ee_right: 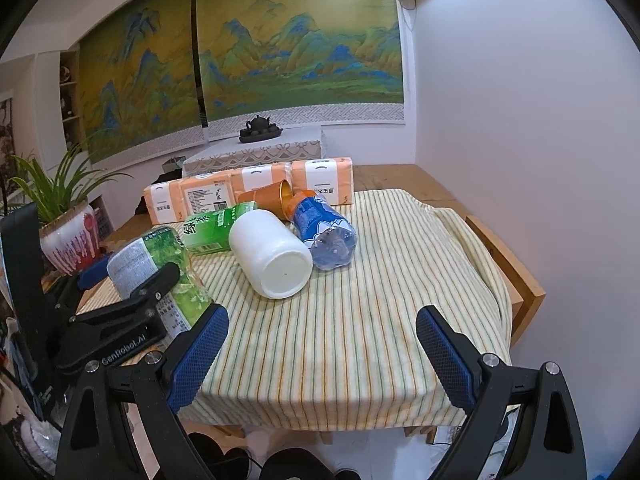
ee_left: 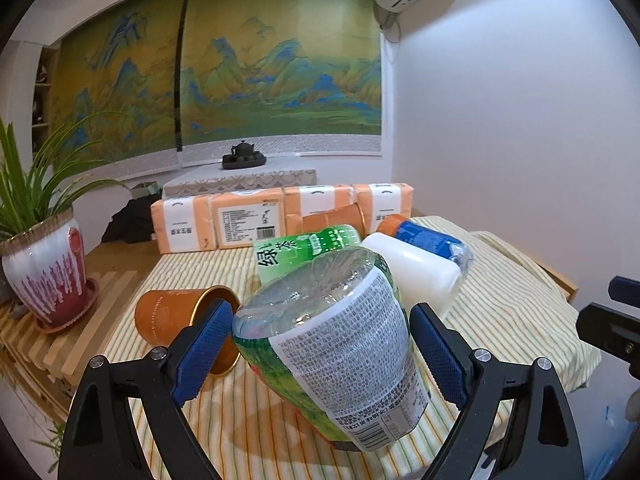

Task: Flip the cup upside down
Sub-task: 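Lower the clear cup onto the cloth standing on its end and open the left tool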

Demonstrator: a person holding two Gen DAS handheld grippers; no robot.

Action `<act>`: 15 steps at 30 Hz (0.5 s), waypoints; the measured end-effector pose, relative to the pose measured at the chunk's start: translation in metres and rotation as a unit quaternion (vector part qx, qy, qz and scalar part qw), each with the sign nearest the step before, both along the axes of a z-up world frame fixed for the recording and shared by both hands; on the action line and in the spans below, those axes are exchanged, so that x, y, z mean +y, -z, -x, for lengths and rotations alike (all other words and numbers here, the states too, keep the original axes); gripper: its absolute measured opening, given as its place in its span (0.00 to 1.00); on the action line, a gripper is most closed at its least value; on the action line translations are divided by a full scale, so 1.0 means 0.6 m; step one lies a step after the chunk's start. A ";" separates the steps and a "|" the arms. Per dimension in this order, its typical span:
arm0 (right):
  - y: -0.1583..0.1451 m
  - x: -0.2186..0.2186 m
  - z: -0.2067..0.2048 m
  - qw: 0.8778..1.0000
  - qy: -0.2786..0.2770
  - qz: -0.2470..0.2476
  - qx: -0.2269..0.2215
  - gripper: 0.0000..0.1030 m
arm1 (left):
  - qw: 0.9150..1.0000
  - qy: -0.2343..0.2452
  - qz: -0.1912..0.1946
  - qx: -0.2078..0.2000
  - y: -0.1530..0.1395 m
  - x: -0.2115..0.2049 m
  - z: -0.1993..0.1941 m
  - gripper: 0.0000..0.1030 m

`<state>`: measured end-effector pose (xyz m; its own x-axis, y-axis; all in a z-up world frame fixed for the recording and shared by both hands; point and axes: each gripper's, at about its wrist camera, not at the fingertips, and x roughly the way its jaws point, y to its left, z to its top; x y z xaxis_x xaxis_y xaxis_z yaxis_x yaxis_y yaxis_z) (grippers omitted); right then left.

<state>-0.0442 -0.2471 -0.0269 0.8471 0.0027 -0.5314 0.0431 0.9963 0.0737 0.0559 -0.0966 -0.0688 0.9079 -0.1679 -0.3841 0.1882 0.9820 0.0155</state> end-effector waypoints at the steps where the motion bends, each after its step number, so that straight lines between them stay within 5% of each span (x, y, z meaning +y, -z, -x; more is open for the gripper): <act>1: 0.000 0.000 0.000 1.000 0.000 0.000 0.000 0.90 | 1.000 0.004 -0.001 -0.001 0.000 -0.002 0.001 0.90; 15: 0.004 -0.011 0.003 1.000 0.008 -0.008 0.003 0.90 | 0.999 0.042 -0.016 0.016 0.010 -0.043 0.008 0.98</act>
